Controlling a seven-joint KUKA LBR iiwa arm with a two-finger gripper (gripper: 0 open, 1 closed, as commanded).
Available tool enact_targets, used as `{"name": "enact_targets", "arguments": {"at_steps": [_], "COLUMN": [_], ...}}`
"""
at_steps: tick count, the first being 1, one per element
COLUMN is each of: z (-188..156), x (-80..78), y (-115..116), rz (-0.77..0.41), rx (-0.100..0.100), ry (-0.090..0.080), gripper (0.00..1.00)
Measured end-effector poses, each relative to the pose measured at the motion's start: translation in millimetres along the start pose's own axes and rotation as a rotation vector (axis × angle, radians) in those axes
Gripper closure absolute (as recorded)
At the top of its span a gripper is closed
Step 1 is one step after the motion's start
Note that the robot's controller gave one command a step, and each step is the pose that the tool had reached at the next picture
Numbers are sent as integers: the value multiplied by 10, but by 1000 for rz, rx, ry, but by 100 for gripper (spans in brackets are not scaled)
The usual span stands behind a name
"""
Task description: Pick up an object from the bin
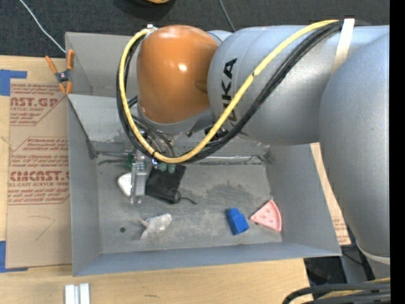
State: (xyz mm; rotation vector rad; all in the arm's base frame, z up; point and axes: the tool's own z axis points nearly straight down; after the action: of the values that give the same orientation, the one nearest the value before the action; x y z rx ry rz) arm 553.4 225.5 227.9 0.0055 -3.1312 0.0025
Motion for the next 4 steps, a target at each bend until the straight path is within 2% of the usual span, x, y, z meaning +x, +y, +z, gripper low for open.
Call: {"name": "enact_targets", "arguments": {"at_steps": [1, 2, 3, 4], "z": [-50, 974, 703, 1156], "x": [-17, -141, -210, -412], "y": [-19, -425, -1014, -1115], "rz": [3, -209, 91, -176], "rx": [-1, 0, -1, 0], "ry": [-7, 0, -6, 4], "gripper": [0, 0, 0, 0]}}
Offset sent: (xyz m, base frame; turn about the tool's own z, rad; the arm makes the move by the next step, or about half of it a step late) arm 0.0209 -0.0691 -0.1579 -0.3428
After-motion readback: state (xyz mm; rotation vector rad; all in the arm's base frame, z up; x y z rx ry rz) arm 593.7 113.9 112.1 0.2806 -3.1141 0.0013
